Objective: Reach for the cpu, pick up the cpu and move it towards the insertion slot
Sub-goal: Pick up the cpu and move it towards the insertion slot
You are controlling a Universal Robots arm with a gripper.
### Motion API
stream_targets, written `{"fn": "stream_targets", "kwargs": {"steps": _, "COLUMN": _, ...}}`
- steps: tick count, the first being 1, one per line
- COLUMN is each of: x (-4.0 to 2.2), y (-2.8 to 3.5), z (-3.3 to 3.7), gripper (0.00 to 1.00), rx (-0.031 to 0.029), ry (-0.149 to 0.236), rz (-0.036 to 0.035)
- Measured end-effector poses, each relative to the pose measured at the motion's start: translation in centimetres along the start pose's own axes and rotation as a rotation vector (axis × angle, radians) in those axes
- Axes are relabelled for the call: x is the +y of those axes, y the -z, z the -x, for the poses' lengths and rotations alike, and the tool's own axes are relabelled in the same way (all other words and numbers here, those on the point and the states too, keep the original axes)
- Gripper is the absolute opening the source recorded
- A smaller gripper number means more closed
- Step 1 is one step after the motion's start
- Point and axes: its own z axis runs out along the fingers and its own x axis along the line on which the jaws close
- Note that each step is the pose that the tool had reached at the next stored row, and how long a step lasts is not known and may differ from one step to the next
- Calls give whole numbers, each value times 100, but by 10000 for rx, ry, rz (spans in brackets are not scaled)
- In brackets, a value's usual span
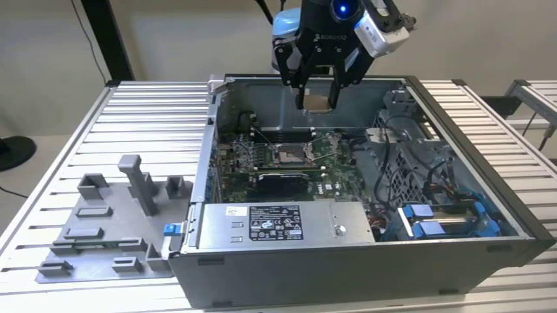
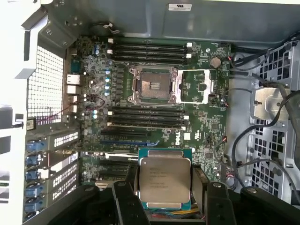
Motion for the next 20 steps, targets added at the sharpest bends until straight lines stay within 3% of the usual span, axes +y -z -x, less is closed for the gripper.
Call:
{"fn": "stream_targets", "kwargs": {"steps": 5, "x": 1, "y": -17, "z": 0, "gripper": 0, "rx": 1, "ry": 0, "rz": -2}}
{"fn": "stream_targets", "kwargs": {"steps": 20, "x": 84, "y": -174, "z": 2, "gripper": 0, "rx": -1, "ry": 1, "rz": 1}}
